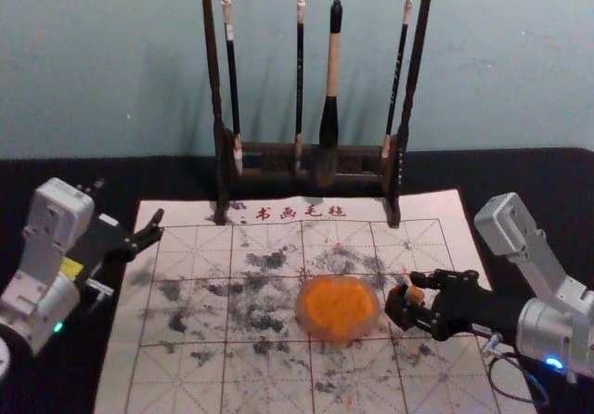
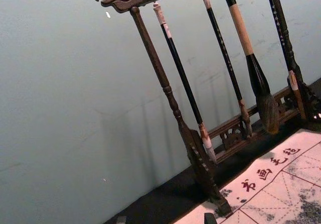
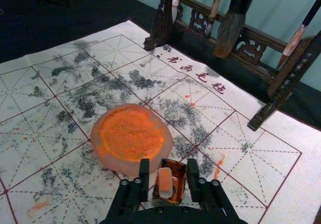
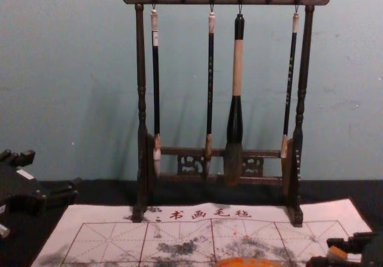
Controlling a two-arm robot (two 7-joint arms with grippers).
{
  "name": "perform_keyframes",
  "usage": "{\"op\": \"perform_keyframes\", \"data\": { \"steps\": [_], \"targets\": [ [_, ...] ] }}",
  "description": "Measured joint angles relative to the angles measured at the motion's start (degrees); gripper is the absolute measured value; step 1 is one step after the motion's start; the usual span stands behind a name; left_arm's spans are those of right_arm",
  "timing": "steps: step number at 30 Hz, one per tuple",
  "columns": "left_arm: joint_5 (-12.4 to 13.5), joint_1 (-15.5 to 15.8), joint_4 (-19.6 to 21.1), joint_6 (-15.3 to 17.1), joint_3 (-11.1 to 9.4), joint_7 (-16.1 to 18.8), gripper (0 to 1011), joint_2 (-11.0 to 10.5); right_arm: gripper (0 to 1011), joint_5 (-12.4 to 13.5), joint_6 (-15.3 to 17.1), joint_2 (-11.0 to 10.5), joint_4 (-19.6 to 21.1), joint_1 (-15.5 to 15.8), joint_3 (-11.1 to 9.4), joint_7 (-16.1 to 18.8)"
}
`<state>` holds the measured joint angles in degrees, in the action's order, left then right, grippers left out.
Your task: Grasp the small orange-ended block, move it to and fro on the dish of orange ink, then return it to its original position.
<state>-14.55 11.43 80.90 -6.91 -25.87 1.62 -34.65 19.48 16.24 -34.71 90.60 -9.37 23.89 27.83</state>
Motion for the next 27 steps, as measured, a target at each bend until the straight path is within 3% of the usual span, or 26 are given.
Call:
{"op": "perform_keyframes", "data": {
  "steps": [17, 21, 27],
  "targets": [
    [0.0, 0.0, 0.0, 0.0, 0.0, 0.0, 1001, 0.0, 915, 0.06, -0.11, 0.0, 0.03, -0.03, 0.0, 0.01],
    [0.0, 0.01, 0.0, 0.0, 0.0, 0.0, 1001, 0.0, 1002, 0.08, -0.13, 0.0, 0.03, -0.03, 0.0, 0.01],
    [0.0, 0.0, 0.0, 0.0, 0.0, 0.0, 1001, 0.0, 1002, -0.18, -1.39, -0.09, 0.36, 0.26, -0.04, -0.11]
  ]
}}
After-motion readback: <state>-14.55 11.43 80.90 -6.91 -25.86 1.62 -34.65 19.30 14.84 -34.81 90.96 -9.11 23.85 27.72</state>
